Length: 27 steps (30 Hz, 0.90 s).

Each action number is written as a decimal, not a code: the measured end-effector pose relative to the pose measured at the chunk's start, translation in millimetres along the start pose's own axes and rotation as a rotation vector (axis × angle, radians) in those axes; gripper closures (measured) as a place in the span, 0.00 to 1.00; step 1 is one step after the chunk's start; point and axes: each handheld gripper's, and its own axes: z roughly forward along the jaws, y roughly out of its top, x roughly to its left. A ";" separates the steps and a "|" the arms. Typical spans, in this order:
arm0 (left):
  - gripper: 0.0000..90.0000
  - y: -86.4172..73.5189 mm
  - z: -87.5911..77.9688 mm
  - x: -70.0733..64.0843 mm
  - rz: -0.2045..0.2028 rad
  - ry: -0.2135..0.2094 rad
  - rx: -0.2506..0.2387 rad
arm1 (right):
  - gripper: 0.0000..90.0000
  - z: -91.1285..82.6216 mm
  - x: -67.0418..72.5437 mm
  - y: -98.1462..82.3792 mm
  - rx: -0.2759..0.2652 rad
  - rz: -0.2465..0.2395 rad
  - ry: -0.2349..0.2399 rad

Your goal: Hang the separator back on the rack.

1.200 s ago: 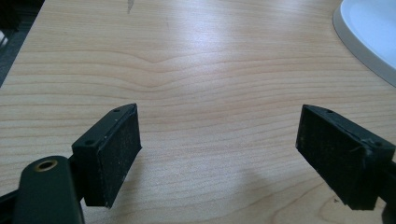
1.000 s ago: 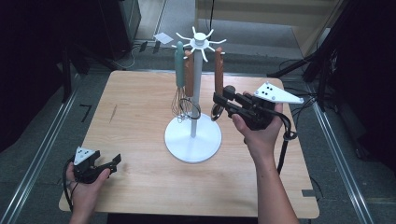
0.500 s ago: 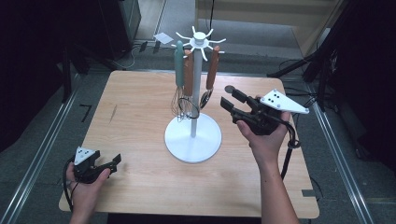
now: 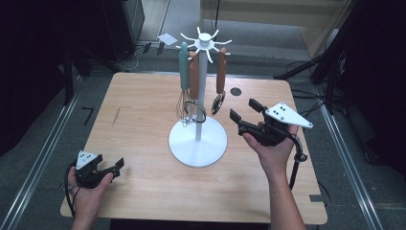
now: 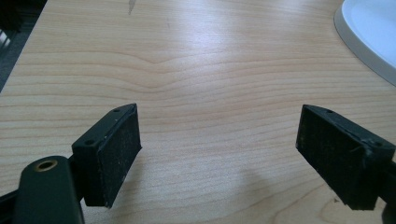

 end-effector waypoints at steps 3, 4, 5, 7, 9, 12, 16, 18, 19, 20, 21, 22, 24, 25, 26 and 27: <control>0.16 0.0 0.0 -0.1 0.001 0.000 0.000 | 0.29 -0.8 -1.4 -6.4 0.011 0.008 -0.009; 0.16 0.0 -0.1 -0.1 0.001 0.000 0.000 | 0.29 -1.0 -2.1 -8.2 0.012 0.005 -0.014; 0.16 0.0 -0.1 -0.1 0.001 0.000 0.000 | 0.29 -1.7 -2.7 -11.0 0.015 0.007 -0.022; 0.16 0.0 -0.1 -0.1 0.002 0.000 0.000 | 0.29 -3.0 -4.2 -15.4 0.021 0.013 -0.029; 0.16 0.1 -0.2 -0.2 0.004 0.001 0.004 | 0.30 -4.2 -6.5 -19.8 0.026 0.020 -0.028; 0.16 0.1 -0.1 -0.3 0.004 0.002 0.004 | 0.30 -5.7 -8.3 -26.1 0.033 0.022 -0.039; 0.16 0.1 -0.2 -0.2 0.006 0.003 0.004 | 0.30 -8.1 -12.1 -36.8 0.048 0.024 -0.058; 0.16 0.1 -0.2 -0.3 0.007 0.003 0.004 | 0.30 -9.0 -13.7 -41.9 0.061 0.024 -0.068; 0.16 0.1 -0.2 -0.4 0.006 0.003 0.004 | 0.30 -9.5 -14.4 -44.5 0.065 0.026 -0.069; 0.16 0.1 -0.1 -0.5 0.005 0.003 0.003 | 0.30 -10.2 -15.0 -47.1 0.066 0.029 -0.073; 0.16 0.1 -0.1 -0.4 0.004 0.003 0.003 | 0.30 -10.6 -15.8 -49.0 0.069 0.024 -0.076; 0.16 0.1 -0.3 -0.2 0.007 0.003 0.005 | 0.30 -11.5 -16.5 -52.0 0.074 0.029 -0.085; 0.15 0.0 -0.3 -0.2 0.005 0.003 0.004 | 0.30 -12.7 -18.4 -56.4 0.082 0.031 -0.095; 0.15 0.0 -0.3 -0.2 0.004 0.002 0.003 | 0.30 -13.8 -19.7 -59.5 0.088 0.033 -0.101; 0.15 0.0 -0.2 -0.2 0.004 0.003 0.002 | 0.30 -14.6 -20.6 -61.9 0.095 0.036 -0.105; 0.15 0.0 -0.2 -0.2 0.003 0.003 0.001 | 0.30 -15.2 -21.7 -63.6 0.100 0.033 -0.108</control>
